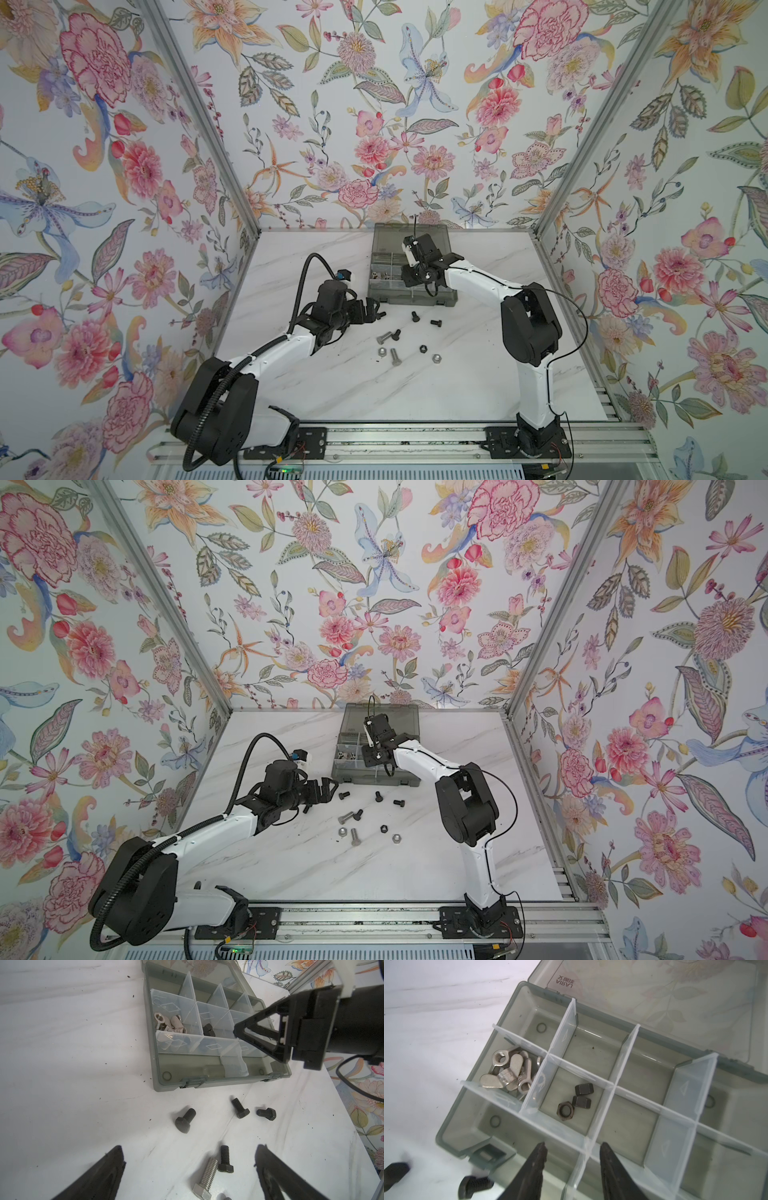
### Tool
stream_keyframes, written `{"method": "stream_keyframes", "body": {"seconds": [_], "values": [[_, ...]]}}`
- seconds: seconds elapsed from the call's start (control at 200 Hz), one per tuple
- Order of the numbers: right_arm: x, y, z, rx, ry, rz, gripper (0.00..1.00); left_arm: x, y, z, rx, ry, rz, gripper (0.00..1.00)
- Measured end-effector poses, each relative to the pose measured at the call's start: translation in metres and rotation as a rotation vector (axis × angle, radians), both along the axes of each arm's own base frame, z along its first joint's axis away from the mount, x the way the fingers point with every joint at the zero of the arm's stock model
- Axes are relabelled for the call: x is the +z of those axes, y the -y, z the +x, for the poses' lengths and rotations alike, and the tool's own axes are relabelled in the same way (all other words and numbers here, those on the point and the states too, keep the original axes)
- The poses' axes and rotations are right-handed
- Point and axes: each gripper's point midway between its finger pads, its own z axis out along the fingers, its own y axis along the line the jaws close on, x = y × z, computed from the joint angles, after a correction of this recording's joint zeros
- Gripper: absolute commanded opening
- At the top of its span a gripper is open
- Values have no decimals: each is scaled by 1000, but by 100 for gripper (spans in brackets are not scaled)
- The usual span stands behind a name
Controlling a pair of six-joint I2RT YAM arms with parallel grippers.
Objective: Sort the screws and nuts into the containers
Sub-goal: 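Move the right gripper back over the pile around a dark hex nut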
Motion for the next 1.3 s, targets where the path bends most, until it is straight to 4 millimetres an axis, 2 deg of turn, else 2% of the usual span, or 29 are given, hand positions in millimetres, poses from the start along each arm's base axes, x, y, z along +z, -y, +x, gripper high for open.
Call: {"method": "stream_keyframes", "body": {"seconds": [0.11, 0.215, 0.51, 0.736, 0.921, 1.036, 1.301], "values": [[16, 8, -20, 6, -5, 32, 51, 1, 1, 0, -2, 5, -6, 99], [18, 18, -42, 10, -30, 52, 54, 0, 1, -1, -2, 2, -15, 99], [-14, 42, -121, 54, -172, 47, 57, 5, 0, -2, 1, 17, -23, 100], [-24, 43, -166, 122, -235, 50, 58, 7, 0, -2, 0, 21, -25, 99], [-33, 41, -189, 170, -284, 25, 59, 6, 0, -2, 0, 21, -25, 99], [-37, 40, -197, 182, -305, 2, 60, 6, 0, -3, 1, 19, -24, 99], [-61, 44, -209, 134, -385, -59, 61, 5, 0, -4, 1, 12, -20, 99]]}}
